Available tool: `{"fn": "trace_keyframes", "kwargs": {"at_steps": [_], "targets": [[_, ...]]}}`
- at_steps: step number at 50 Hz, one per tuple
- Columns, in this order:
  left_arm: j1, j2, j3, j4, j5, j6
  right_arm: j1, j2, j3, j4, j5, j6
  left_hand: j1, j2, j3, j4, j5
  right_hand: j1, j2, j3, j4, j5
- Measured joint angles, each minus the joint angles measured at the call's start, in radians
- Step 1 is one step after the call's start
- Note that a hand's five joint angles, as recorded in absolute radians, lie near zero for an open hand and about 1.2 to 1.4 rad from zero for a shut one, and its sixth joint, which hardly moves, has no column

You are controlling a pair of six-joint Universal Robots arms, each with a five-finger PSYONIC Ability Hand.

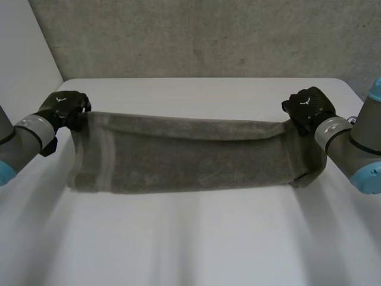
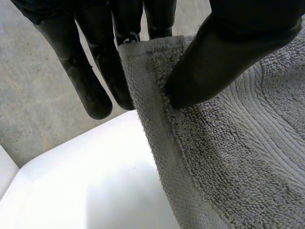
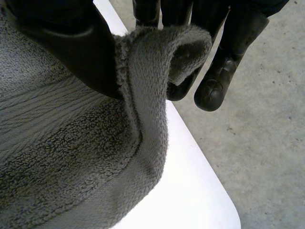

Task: Fold the towel.

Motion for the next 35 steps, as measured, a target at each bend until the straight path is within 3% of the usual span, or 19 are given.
{"fn": "trace_keyframes", "kwargs": {"at_steps": [4,7,9,13,19,35], "targets": [[-0.002,-0.011,0.002,0.002,-0.005,0.000,0.002,0.021,-0.008,-0.006,0.008,0.003,0.000,0.000,0.000,0.000,0.000,-0.075,-0.064,-0.077,-0.095,-0.079],[-0.003,-0.015,0.002,0.004,-0.005,-0.002,0.002,0.035,-0.011,-0.005,0.015,0.000,0.000,0.000,0.000,0.000,0.000,-0.390,-0.380,-0.389,-0.402,-0.396],[-0.003,-0.017,0.002,0.006,-0.005,-0.003,0.005,0.044,-0.011,-0.001,0.018,-0.003,-0.135,-0.154,-0.144,-0.176,-0.144,-0.646,-0.628,-0.635,-0.649,-0.655],[-0.003,-0.018,0.002,0.004,-0.003,-0.004,0.014,0.052,-0.007,0.005,0.021,-0.007,-0.624,-0.640,-0.621,-0.667,-0.656,-1.043,-1.046,-1.048,-1.063,-1.079],[-0.003,-0.001,-0.004,-0.008,-0.002,-0.006,0.024,0.028,-0.001,0.012,0.033,-0.004,-0.849,-0.878,-0.865,-0.904,-0.915,-1.083,-1.068,-1.074,-1.078,-1.083],[0.031,0.254,-0.184,-0.053,0.020,-0.011,0.010,-0.282,0.123,0.036,0.048,0.171,-0.862,-0.905,-0.893,-0.937,-0.950,-1.087,-1.068,-1.073,-1.078,-1.083]]}}
